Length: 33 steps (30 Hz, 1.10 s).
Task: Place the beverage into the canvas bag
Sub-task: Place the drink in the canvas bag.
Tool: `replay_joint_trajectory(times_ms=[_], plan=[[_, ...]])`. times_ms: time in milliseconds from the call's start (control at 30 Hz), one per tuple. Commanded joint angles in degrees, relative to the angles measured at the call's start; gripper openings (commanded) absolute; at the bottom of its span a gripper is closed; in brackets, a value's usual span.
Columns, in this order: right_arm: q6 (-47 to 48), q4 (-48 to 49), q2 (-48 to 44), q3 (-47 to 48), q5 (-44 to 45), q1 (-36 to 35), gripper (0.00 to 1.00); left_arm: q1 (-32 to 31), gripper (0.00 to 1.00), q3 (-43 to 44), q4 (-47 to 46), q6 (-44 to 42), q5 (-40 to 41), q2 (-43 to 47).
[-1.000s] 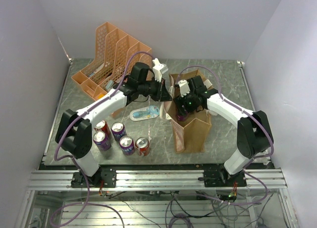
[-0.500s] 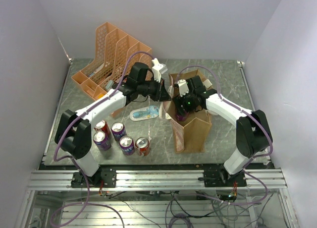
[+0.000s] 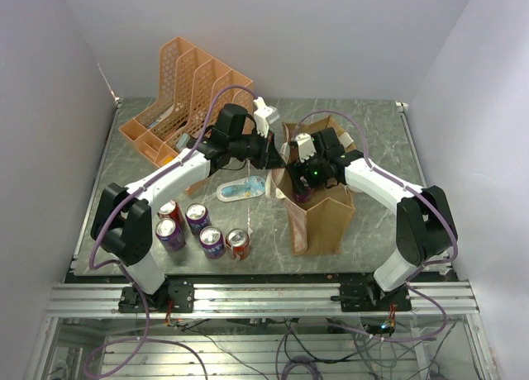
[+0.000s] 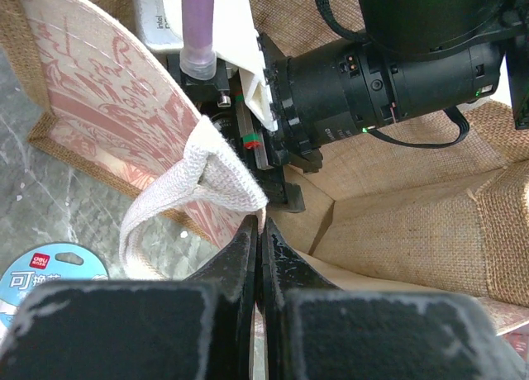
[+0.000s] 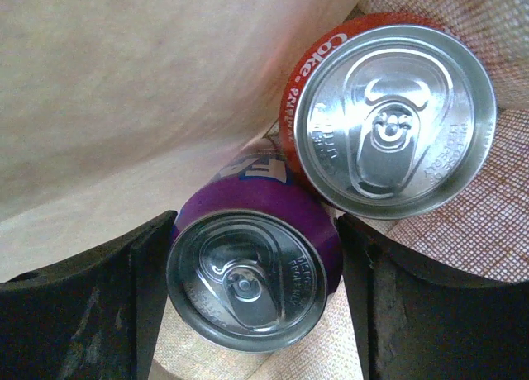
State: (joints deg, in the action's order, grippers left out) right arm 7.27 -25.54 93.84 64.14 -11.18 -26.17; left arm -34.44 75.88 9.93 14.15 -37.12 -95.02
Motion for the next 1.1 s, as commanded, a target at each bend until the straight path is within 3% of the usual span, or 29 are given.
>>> replay_joint_trajectory(times_ms=[0, 367, 1067], plan=[[-0.8, 1.1, -0.9, -1.3, -5.0, -1.2, 0.76, 0.2, 0.07, -0.8, 2.1, -1.7, 0.8, 0.5], [0.9, -1.8, -1.8, 1.5, -4.9, -1.1, 0.84, 0.2, 0.07, -0.8, 2.5, -2.6, 0.8, 1.0], [4.9, -5.4, -11.1, 8.7, -0.4, -0.6, 0.85, 0.8, 0.07, -1.3, 1.1, -1.0, 1.6, 1.8]])
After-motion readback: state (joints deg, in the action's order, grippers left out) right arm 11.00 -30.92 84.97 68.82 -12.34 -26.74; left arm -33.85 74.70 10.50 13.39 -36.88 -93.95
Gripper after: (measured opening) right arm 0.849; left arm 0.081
